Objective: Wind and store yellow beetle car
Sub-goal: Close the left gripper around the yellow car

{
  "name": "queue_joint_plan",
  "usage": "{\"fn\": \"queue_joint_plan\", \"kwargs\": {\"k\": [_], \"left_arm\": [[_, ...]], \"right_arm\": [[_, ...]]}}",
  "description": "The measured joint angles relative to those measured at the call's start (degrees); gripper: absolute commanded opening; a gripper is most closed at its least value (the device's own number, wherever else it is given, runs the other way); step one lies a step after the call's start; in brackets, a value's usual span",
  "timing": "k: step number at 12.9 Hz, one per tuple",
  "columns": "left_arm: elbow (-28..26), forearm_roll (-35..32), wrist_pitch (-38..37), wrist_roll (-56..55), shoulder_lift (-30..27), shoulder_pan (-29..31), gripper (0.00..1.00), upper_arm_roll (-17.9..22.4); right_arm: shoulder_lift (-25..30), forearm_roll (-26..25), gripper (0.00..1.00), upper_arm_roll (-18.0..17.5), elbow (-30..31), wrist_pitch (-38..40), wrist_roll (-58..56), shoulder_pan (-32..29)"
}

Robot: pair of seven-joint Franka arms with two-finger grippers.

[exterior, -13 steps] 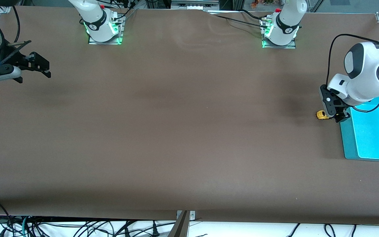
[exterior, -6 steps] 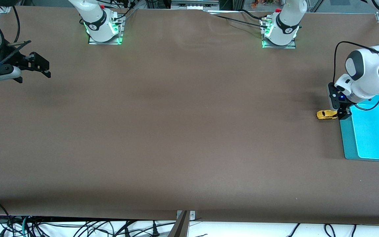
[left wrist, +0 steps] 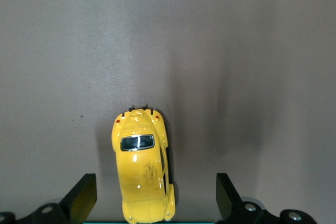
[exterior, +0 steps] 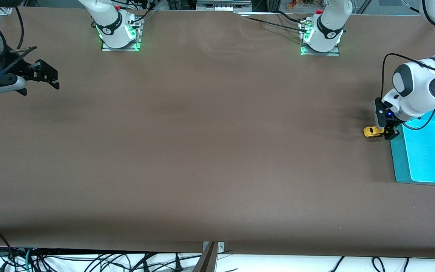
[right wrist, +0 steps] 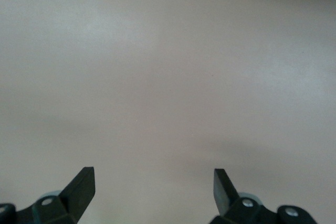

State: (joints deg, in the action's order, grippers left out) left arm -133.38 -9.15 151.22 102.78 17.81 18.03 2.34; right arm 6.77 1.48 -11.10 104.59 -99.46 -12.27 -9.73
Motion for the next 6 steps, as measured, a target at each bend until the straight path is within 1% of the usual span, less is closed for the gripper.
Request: {"fn": "queue_joint_plan", "kwargs": {"k": [3,6], "left_arm": [[-0.31,0.0,1.33,0.07,0.57,0.0,1.0,-0.08],[-2.02,0.0,5.66,0.09,1.68,0.0,1.0,-0.09]], "right_arm": [[-0.03,0.0,1.0,0.0,0.0,0.0,0.0,0.17],[-0.08,0.0,1.0,0.0,0.0,0.0,0.0,0.26]]}}
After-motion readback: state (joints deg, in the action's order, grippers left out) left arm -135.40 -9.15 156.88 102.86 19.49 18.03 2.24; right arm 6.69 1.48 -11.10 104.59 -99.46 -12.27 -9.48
